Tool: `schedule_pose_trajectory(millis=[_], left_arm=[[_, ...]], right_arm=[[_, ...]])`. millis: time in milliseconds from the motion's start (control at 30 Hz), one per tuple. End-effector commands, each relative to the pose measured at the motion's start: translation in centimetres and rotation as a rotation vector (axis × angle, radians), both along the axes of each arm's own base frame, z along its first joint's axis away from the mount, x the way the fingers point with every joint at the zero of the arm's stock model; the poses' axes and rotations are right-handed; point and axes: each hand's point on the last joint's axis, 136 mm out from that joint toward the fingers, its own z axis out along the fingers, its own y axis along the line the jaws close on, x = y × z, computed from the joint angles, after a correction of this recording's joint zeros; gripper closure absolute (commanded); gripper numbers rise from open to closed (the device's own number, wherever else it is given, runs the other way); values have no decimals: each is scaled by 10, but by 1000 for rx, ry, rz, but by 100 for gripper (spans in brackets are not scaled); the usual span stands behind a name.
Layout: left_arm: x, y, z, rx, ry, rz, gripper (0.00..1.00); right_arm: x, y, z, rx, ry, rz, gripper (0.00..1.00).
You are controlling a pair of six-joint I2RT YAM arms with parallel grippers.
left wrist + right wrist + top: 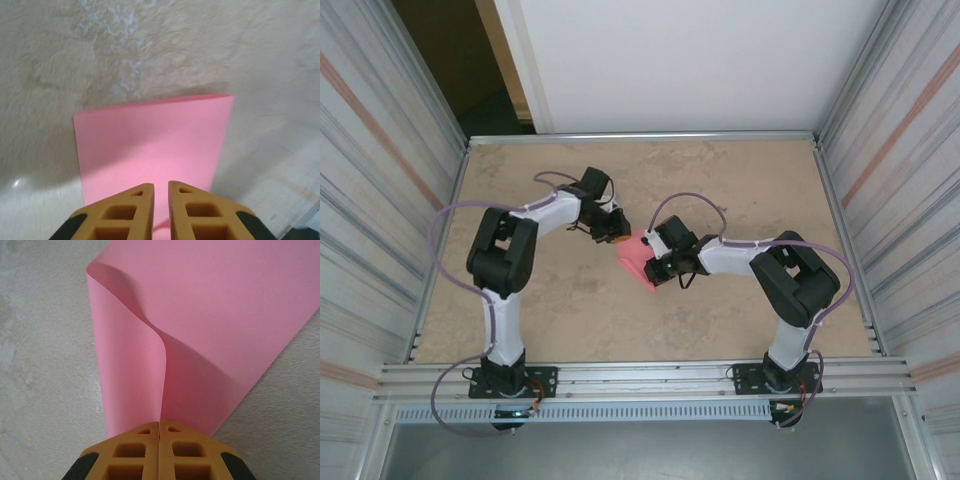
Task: Fold a paper plane with a square sheet of paper (pick it up from the middle)
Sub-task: Third fold the triangle at the center of the table.
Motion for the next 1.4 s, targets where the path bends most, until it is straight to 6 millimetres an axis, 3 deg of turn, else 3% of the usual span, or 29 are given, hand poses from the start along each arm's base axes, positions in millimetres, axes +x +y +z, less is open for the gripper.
schedule_pose_trajectory(millis=[0, 167, 433, 833, 1367], left_arm=[[-3, 9, 32, -59, -64, 69, 83], [-32, 1, 39, -159, -55, 98, 81], [-71, -23, 18, -187, 13, 91, 84], [-81, -33, -12, -151, 89, 65, 86], [-87, -18, -33, -46, 125, 74, 88]], right_arm=[[-6, -5, -13, -38, 57, -26, 94], [-6, -4, -12, -32, 63, -26, 94], [-6, -5, -15, -35, 68, -39, 94], [-6, -5, -17, -36, 75, -41, 94], [-5, -5, -18, -41, 75, -45, 94]])
